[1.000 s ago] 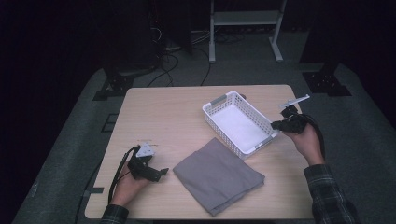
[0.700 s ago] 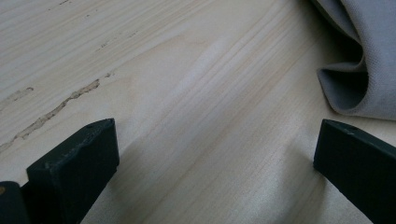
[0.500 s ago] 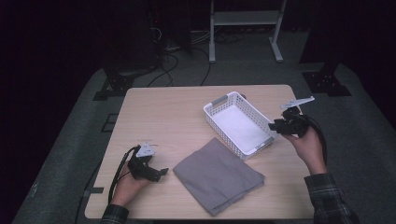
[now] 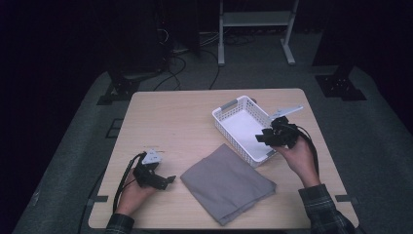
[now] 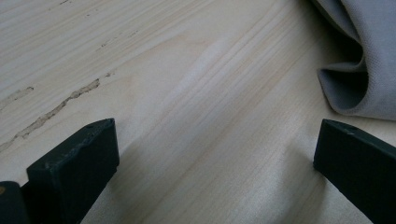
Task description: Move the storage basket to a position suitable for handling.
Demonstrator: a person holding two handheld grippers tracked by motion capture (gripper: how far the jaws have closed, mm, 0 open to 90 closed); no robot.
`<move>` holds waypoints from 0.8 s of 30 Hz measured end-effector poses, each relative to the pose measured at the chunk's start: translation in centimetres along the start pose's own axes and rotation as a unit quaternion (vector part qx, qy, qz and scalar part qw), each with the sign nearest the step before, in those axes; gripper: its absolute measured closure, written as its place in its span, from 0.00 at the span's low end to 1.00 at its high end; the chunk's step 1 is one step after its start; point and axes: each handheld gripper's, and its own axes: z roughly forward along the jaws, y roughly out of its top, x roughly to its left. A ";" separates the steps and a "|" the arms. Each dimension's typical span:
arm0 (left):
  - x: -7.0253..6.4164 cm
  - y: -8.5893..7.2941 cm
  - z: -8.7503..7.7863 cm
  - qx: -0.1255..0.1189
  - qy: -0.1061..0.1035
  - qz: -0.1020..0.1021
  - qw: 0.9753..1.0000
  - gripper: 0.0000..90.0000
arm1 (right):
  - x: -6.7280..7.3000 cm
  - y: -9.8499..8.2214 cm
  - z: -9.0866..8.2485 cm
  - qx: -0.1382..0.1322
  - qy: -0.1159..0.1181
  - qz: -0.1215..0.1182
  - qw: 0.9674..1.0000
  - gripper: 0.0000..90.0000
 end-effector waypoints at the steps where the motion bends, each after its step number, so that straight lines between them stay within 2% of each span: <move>1: 0.0 0.0 0.0 0.000 0.000 0.000 1.000 0.00 | 0.3 0.2 0.2 0.001 0.004 0.000 1.000 0.65; 10: 0.0 0.0 0.0 -0.001 0.001 0.000 1.000 0.00 | 3.2 2.2 3.8 0.012 0.038 -0.032 0.999 0.65; 12: 0.0 0.0 0.0 -0.001 0.001 0.000 1.000 0.00 | 3.4 2.3 4.0 0.014 0.038 -0.035 0.999 0.65; 17: 0.0 0.0 0.0 0.001 0.001 0.002 1.000 0.00 | 4.2 3.1 6.2 0.032 0.040 -0.048 0.998 0.67; 20: 0.0 0.0 0.0 0.001 0.000 0.002 1.000 0.00 | 4.3 3.2 6.7 0.041 0.039 -0.048 0.997 0.68; 21: 0.0 0.0 0.0 0.002 0.000 0.003 1.000 0.00 | 4.4 3.2 7.3 0.049 0.037 -0.047 0.997 0.73; 24: 0.0 0.0 0.0 0.002 0.001 0.003 1.000 0.00 | 4.4 3.2 7.6 0.054 0.034 -0.051 0.997 0.77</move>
